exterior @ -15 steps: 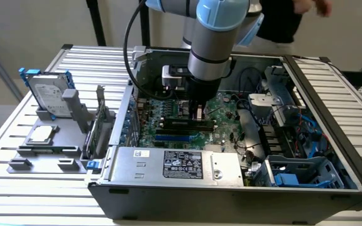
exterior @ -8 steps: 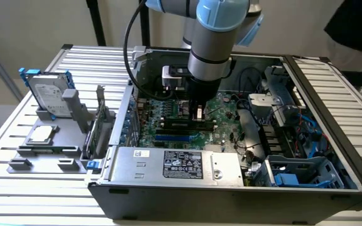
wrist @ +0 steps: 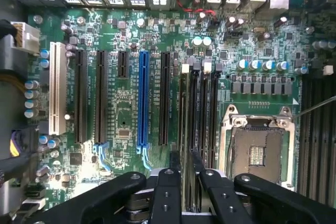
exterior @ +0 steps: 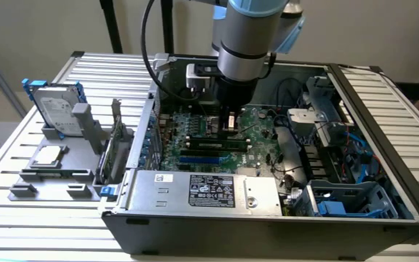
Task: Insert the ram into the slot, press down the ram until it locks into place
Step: 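Insert the ram into the slot, then press down the ram until it locks into place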
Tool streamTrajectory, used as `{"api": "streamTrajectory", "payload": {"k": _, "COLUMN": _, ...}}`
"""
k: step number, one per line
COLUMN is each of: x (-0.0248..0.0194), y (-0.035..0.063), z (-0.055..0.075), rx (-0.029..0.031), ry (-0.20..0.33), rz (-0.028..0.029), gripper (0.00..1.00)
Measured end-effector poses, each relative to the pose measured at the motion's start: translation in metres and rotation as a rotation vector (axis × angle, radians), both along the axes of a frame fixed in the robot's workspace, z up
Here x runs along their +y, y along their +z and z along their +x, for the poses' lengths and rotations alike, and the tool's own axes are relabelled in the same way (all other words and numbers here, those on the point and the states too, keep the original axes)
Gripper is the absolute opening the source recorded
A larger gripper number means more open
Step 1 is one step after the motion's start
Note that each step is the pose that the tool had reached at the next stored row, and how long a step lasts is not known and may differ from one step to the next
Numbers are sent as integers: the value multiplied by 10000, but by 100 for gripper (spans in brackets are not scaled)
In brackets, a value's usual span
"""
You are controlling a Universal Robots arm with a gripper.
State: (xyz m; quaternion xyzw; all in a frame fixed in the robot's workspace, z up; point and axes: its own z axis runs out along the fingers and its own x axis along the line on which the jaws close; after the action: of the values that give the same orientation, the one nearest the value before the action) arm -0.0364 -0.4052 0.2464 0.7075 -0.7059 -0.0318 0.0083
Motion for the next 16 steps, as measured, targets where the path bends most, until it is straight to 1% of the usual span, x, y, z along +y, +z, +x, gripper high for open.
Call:
{"api": "streamTrajectory", "payload": {"k": 2, "x": 0, "y": 6, "z": -14, "rx": -1, "ry": 6, "rz": 3, "gripper": 22}}
{"api": "streamTrajectory", "payload": {"k": 3, "x": 1, "y": 6, "z": -16, "rx": -2, "ry": 8, "rz": 4, "gripper": 20}}
{"api": "streamTrajectory", "payload": {"k": 4, "x": 1, "y": 6, "z": -16, "rx": -2, "ry": 9, "rz": 4, "gripper": 13}}
{"api": "streamTrajectory", "payload": {"k": 5, "x": 0, "y": 6, "z": -16, "rx": -1, "ry": 9, "rz": 2, "gripper": 13}}
{"api": "streamTrajectory", "payload": {"k": 6, "x": 0, "y": 7, "z": -16, "rx": 0, "ry": 10, "rz": 1, "gripper": 10}}
{"api": "streamTrajectory", "payload": {"k": 16, "x": 0, "y": 7, "z": -16, "rx": 0, "ry": 8, "rz": 2, "gripper": 10}}
